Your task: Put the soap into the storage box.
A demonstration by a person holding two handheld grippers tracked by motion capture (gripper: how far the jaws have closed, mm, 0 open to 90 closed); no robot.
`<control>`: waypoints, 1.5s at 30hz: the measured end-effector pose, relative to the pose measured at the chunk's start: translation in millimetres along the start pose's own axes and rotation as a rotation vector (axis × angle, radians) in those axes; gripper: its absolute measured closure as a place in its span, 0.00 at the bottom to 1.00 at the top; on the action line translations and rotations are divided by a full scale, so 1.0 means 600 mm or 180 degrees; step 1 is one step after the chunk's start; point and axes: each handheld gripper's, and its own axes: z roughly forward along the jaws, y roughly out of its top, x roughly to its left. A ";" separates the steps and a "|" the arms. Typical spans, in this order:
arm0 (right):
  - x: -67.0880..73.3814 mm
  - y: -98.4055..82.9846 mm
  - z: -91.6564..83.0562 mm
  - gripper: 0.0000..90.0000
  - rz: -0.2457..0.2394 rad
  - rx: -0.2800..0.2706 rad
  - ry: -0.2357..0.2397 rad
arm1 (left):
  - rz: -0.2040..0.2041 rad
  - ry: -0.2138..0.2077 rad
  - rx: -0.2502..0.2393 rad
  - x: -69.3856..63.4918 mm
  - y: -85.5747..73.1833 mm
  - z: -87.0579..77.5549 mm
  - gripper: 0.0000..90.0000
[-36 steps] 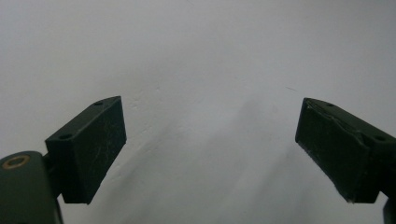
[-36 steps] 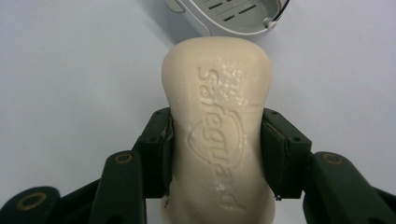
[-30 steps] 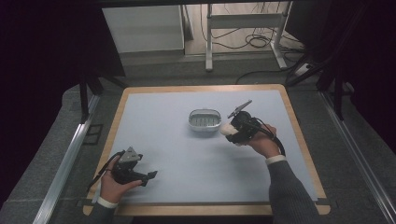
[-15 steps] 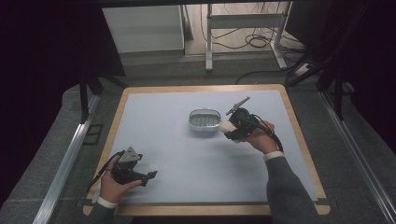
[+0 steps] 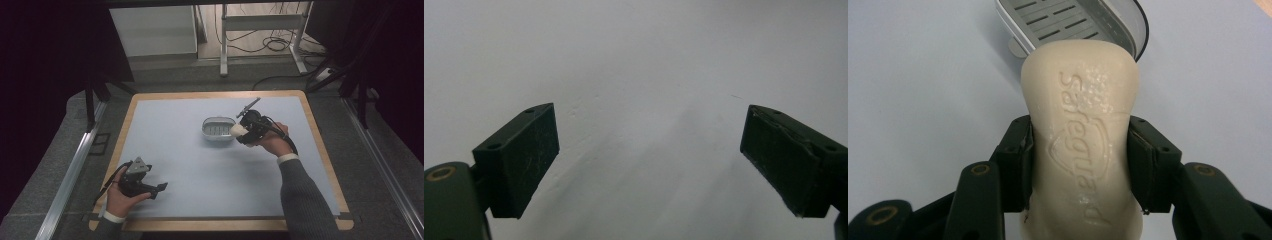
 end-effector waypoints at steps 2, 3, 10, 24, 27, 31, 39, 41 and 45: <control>-0.002 0.005 0.002 0.55 -0.0032 0.0021 -0.0012 | -0.0003 -0.0001 -0.0001 0.000 0.000 0.000 0.10; -0.003 0.008 0.003 0.55 -0.0049 0.0033 -0.0027 | -0.0003 -0.0003 -0.0001 0.000 0.000 0.000 0.10; -0.007 0.023 0.012 0.55 -0.0102 0.0049 -0.0020 | -0.0015 0.0013 -0.0016 0.002 0.000 -0.004 0.10; -0.013 0.049 0.029 0.55 -0.0197 0.0056 0.0031 | -0.0012 0.0013 -0.0014 0.002 0.000 -0.003 0.10; -0.015 0.055 0.031 0.55 -0.0244 0.0057 0.0024 | -0.0017 0.0008 -0.0023 0.002 0.000 -0.004 0.10; -0.016 0.064 0.032 0.55 -0.0261 0.0078 0.0012 | -0.0011 0.0010 -0.0020 0.002 0.000 -0.005 0.10; -0.018 0.078 0.042 0.55 -0.0323 0.0087 0.0033 | -0.0013 0.0014 -0.0023 0.003 0.000 -0.005 0.10; -0.018 0.083 0.045 0.55 -0.0347 0.0103 0.0036 | -0.0010 0.0008 -0.0023 0.002 0.000 -0.004 0.10; -0.017 0.097 0.050 0.55 -0.0370 0.0100 0.0044 | -0.0008 0.0008 -0.0022 0.002 0.000 -0.004 0.10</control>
